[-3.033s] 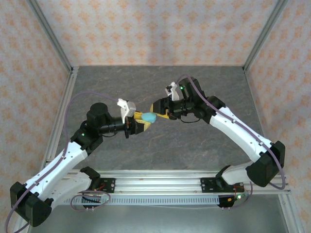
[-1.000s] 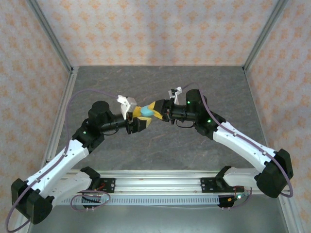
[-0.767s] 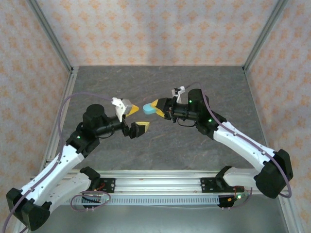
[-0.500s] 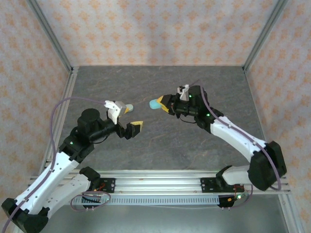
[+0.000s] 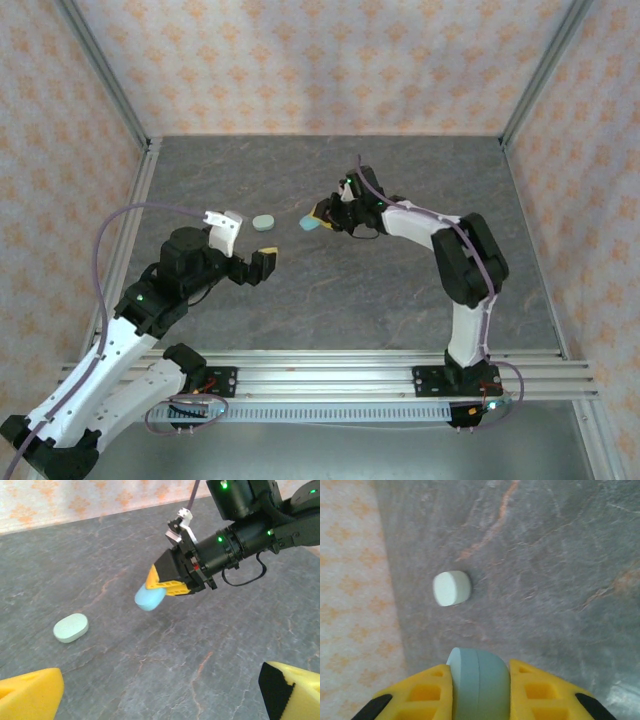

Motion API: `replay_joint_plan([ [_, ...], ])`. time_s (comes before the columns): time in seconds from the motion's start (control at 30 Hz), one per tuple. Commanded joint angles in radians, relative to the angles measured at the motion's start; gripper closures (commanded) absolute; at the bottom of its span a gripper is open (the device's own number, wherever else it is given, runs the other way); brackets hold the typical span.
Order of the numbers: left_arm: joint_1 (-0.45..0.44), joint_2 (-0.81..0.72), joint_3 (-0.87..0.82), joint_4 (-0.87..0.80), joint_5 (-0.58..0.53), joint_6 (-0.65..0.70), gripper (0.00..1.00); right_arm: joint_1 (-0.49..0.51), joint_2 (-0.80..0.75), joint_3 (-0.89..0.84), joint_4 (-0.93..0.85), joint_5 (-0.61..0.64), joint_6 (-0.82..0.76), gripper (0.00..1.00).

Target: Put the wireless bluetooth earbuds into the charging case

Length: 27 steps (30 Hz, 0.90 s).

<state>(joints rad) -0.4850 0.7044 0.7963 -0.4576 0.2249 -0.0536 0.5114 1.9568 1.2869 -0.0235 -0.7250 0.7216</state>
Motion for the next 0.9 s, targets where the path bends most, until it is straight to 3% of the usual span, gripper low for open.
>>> replay_joint_plan([
  [0.0, 0.004, -0.006, -0.022, -0.032, -0.106, -0.026, 0.0, -0.005, 0.048, 0.033, -0.018, 0.007, -0.076, 0.86],
  [0.23, 0.017, -0.023, -0.06, -0.013, -0.123, -0.097, 0.0, -0.004, 0.083, -0.004, -0.036, 0.127, -0.155, 0.83],
  [0.5, 0.033, -0.032, -0.043, -0.023, -0.179, -0.086, 0.0, -0.004, 0.065, 0.005, -0.118, 0.184, -0.211, 0.54],
  [0.63, 0.055, -0.042, -0.036, -0.025, -0.219, -0.069, 0.0, -0.006, 0.01, 0.03, -0.207, 0.192, -0.257, 0.46],
  [0.77, 0.113, -0.002, 0.047, -0.125, -0.203, 0.006, 0.0, -0.011, -0.115, 0.067, -0.366, 0.348, -0.367, 0.39],
  [0.87, 0.149, -0.004, 0.019, -0.086, -0.169, -0.003, 0.0, -0.013, -0.23, 0.042, -0.388, 0.481, -0.416, 0.34],
])
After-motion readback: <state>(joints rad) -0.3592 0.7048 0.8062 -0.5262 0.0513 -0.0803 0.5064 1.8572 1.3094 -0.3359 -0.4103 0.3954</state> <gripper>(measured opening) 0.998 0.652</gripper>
